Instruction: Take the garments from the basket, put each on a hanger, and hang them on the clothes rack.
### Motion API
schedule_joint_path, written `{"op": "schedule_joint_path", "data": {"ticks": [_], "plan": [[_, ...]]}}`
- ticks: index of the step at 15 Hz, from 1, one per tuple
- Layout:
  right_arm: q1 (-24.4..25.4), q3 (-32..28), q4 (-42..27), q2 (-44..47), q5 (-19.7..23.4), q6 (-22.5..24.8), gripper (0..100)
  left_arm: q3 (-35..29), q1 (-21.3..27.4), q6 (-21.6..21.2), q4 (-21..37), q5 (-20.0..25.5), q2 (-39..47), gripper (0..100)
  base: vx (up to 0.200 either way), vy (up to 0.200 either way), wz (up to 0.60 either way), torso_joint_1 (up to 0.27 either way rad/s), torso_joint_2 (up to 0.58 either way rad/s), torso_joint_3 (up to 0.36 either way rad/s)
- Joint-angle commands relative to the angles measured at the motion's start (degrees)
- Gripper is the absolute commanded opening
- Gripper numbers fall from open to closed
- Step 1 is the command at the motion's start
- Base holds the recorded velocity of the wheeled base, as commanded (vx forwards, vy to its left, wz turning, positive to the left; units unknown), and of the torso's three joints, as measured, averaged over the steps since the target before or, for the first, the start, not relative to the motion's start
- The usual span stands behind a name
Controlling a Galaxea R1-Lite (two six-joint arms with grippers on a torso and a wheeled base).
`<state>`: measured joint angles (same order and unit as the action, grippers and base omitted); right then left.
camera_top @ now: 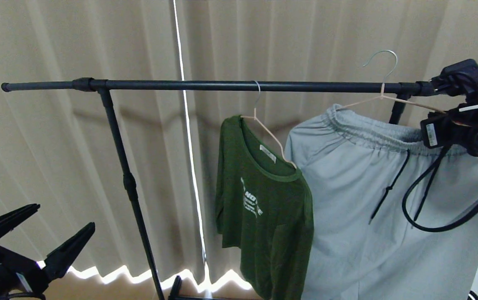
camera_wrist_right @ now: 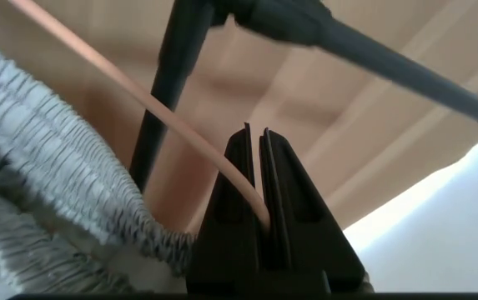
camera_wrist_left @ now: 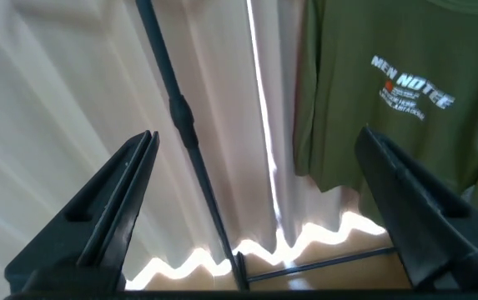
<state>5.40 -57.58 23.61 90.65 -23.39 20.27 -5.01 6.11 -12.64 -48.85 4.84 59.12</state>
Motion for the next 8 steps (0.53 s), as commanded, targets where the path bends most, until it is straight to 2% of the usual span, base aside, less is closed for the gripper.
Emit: {"op": "schedule_joint_path", "data": {"ticks": [1,4,8], "plan": [[0.05,-1.84,0.03,5.42,-1.13,0.12,0,0.79,1.54,-0.45,-0.02,-0.01,-1.29,100,0.000,0.000,0.00,0.000,0.00,0.000],[0.22,-1.75,0.12,7.26,-3.15,0.03,0,0.97,1.80,-0.45,-0.02,-0.01,-1.82,100,0.000,0.000,0.00,0.000,0.00,0.000],[1.72,0.27,0.91,7.26,-2.89,-0.23,0,1.23,1.80,-0.45,-0.02,-0.01,-1.73,100,0.000,0.000,0.00,0.000,0.00,0.000]]}}
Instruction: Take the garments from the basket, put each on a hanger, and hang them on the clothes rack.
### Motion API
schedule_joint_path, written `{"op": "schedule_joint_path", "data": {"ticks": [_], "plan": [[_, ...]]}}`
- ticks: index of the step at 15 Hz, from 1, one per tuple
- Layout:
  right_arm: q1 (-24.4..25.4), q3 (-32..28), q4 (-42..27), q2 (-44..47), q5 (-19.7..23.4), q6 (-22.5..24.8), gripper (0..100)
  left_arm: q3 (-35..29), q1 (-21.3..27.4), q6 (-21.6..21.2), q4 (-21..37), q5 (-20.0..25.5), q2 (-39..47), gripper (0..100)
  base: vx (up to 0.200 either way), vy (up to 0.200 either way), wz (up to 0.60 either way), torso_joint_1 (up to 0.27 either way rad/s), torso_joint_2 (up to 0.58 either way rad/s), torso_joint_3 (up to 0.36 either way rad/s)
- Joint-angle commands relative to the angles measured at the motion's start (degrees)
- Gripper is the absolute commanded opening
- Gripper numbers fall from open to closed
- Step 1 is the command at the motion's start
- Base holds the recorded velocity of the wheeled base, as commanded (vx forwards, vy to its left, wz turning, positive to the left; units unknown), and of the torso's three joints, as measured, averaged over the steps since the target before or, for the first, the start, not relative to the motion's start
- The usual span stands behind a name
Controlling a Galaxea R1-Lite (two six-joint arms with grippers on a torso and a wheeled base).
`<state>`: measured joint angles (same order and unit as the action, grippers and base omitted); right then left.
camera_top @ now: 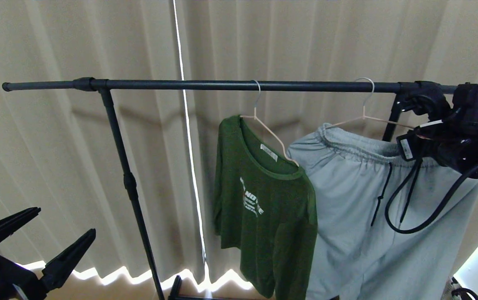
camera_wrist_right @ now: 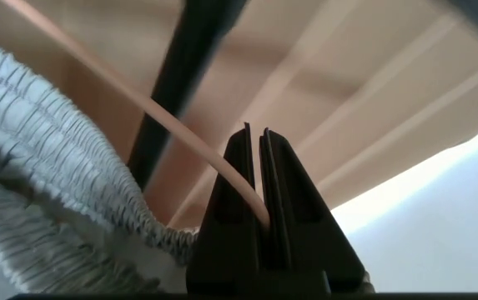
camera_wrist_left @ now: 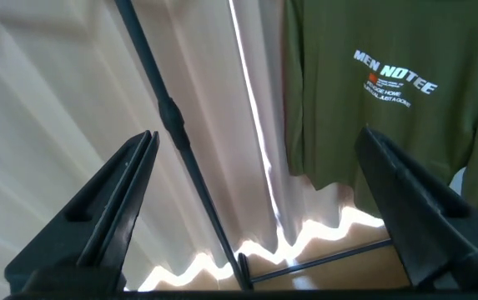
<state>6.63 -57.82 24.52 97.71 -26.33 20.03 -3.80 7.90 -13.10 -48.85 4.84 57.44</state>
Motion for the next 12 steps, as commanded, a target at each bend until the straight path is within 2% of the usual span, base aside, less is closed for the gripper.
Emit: {"op": "schedule_joint_path", "data": {"ticks": [1,4,7,8,10,12], "plan": [[1.45,2.10,1.41,-0.06,0.23,0.01,0,0.02,0.01,0.10,-0.02,-0.01,-0.05,100,0.000,0.000,0.00,0.000,0.00,0.000],[3.30,5.00,6.51,-0.06,0.40,0.01,0,0.02,0.01,0.10,-0.02,-0.01,0.21,100,0.000,0.000,0.00,0.000,0.00,0.000],[4.35,6.76,7.04,-0.85,2.07,0.01,0,0.02,0.01,0.10,-0.02,-0.01,0.30,100,0.000,0.000,0.00,0.000,0.00,0.000],[4.53,7.46,7.13,-1.91,3.04,-0.17,100,0.02,-0.08,0.10,-0.02,-0.01,0.30,100,0.000,0.000,0.00,0.000,0.00,0.000],[4.62,11.06,9.67,-4.63,5.24,-0.96,100,-0.06,-0.25,0.18,-0.02,-0.09,0.13,100,0.000,0.000,0.00,0.000,0.00,0.000],[4.62,18.44,19.61,-7.80,11.04,-2.89,100,-0.06,-0.34,0.18,-0.02,-0.09,0.13,100,0.000,0.000,0.00,0.000,0.00,0.000]]}}
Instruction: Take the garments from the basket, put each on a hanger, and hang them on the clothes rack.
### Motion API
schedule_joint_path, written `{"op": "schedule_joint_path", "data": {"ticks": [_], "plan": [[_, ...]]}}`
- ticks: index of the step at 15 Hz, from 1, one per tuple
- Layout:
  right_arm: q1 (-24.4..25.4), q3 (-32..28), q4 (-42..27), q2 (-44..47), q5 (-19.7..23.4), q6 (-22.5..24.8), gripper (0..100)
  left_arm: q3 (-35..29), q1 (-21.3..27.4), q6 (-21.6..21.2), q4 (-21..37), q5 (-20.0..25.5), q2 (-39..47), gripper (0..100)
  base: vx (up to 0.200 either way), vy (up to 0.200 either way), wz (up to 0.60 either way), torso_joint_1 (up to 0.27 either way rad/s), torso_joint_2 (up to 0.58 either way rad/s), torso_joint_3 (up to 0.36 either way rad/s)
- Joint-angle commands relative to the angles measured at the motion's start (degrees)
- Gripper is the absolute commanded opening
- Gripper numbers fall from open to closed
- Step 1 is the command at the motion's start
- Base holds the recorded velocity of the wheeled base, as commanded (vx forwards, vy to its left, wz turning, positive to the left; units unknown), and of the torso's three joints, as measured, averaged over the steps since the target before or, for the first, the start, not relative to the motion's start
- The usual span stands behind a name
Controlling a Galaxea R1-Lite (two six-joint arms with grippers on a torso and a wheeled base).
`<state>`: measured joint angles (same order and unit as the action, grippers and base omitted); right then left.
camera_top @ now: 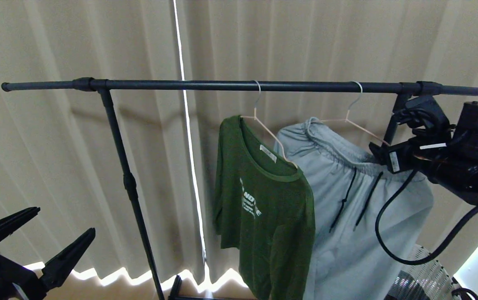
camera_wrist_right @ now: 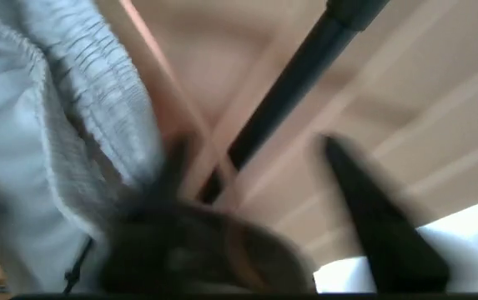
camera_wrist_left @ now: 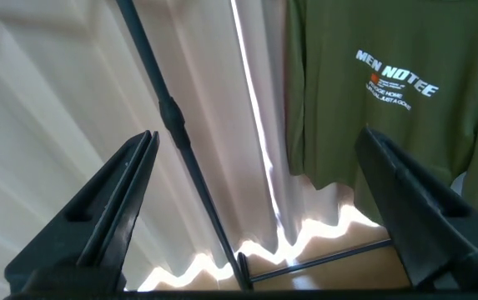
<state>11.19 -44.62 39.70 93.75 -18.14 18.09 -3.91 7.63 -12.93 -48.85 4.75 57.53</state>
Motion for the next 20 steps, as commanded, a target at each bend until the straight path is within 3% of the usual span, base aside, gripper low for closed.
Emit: {"op": "schedule_joint_path", "data": {"ticks": [1,3,8,11,14,15,16,18,20], "plan": [[-0.03,9.55,10.57,-5.15,5.83,-1.57,100,0.13,-0.07,-0.07,-0.02,-0.01,0.22,100,0.000,0.000,0.00,0.000,0.00,0.000],[-0.64,16.05,20.32,-5.33,9.97,-2.09,100,-0.31,-0.16,-0.07,-0.02,-0.10,0.22,100,0.000,0.000,0.00,0.000,0.00,0.000],[-0.47,24.67,35.18,-7.88,11.37,-7.54,100,1.10,-1.30,0.45,-0.11,-0.36,-3.12,100,0.000,0.000,0.00,0.000,0.00,0.000],[0.32,32.93,35.35,-16.84,11.46,-7.28,100,3.91,-7.10,1.51,0.16,-0.36,-12.18,100,0.000,0.000,0.00,0.000,0.00,0.000],[2.78,37.23,35.27,-21.85,11.46,-7.72,100,3.65,-14.14,1.51,2.44,-0.45,-18.59,100,0.000,0.000,0.00,0.000,0.00,0.000],[2.78,37.32,35.27,-21.94,11.46,-7.72,100,3.65,-14.22,1.51,2.62,-0.45,-18.68,100,0.000,0.000,0.00,0.000,0.00,0.000],[2.78,40.75,35.09,-23.87,11.20,-7.90,100,2.59,-16.86,1.51,8.95,-0.54,-23.16,100,0.000,0.000,0.00,0.000,0.00,0.000],[2.78,44.18,35.09,-25.98,11.46,-8.25,100,1.80,-17.48,1.60,16.24,-0.62,-28.61,100,0.000,0.000,0.00,0.000,0.00,0.000],[2.70,44.62,31.75,-28.09,11.37,-9.13,100,0.57,-17.48,1.51,25.56,-0.62,-35.38,100,0.000,0.000,0.00,0.000,0.00,0.000]]}}
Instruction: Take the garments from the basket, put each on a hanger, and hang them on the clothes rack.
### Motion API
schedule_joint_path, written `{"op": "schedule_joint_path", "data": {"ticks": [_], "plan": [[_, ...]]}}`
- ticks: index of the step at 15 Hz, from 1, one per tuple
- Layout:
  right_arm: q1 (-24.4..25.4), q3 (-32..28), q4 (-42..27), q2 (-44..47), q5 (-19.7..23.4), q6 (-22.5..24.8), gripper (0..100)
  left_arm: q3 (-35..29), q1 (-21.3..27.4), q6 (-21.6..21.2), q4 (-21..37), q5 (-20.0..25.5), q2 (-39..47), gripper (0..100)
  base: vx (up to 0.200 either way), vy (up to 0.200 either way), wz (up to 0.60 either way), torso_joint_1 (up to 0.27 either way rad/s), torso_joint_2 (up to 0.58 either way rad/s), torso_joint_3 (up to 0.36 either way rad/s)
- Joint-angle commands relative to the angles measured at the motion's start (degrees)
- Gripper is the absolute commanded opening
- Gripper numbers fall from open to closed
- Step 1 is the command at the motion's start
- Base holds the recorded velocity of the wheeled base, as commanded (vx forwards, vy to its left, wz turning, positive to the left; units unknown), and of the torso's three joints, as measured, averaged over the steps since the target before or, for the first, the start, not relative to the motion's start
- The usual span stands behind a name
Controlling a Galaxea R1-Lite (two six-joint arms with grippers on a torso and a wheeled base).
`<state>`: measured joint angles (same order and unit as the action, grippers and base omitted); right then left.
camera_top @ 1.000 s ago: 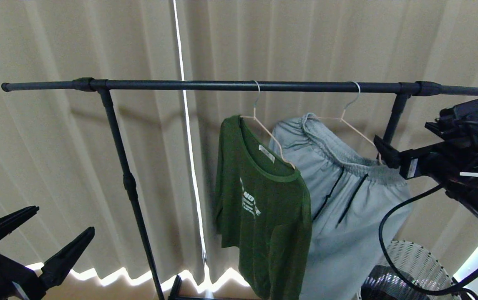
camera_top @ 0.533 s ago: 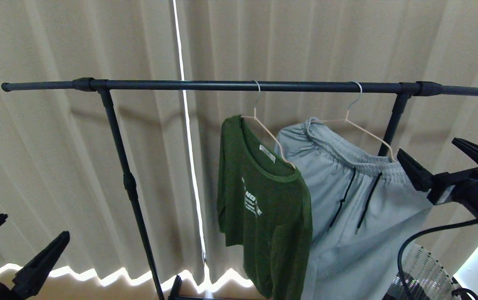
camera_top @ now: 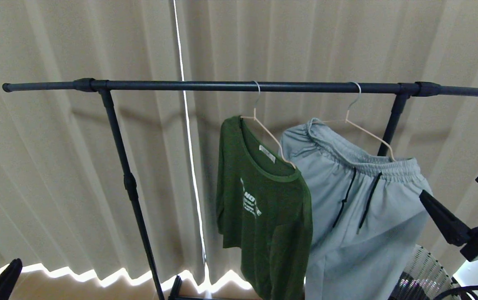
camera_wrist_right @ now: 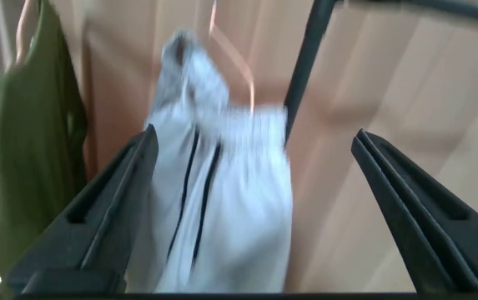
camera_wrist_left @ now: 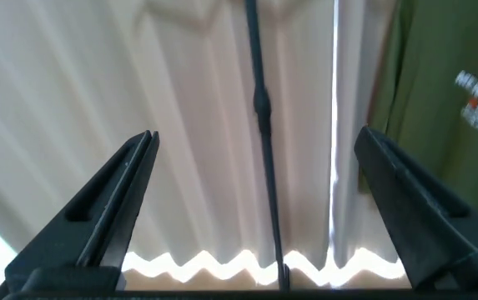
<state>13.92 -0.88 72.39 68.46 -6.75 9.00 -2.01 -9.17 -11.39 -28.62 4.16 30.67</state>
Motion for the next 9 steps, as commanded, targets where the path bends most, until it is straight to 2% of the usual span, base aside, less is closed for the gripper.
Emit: {"op": "schedule_joint_path", "data": {"ticks": [1,4,6,7,9], "plan": [[-0.03,0.88,-2.51,-3.51,-0.10,0.06,100,-1.59,-0.68,-0.04,8.85,-0.03,-10.37,100,0.000,0.000,0.00,0.000,0.00,0.000],[-0.03,0.88,-11.74,-9.05,-0.28,0.58,100,-1.42,-0.68,0.05,18.87,-0.03,-17.75,100,0.000,0.000,0.00,0.000,0.00,0.000],[-0.03,0.35,-18.95,-14.50,-0.19,2.96,100,-1.15,-0.68,-0.04,22.12,0.06,-21.44,100,0.000,0.000,0.00,0.000,0.00,0.000],[-0.03,-1.67,-27.12,-19.86,-0.10,5.24,100,-0.80,-0.68,-0.04,25.46,0.06,-24.52,100,0.000,0.000,0.00,0.000,0.00,0.000],[0.14,-4.40,-37.76,-25.66,-0.10,5.68,100,0.17,-0.68,-0.04,27.04,0.06,-25.22,100,0.000,0.000,0.00,0.000,0.00,0.000]]}}
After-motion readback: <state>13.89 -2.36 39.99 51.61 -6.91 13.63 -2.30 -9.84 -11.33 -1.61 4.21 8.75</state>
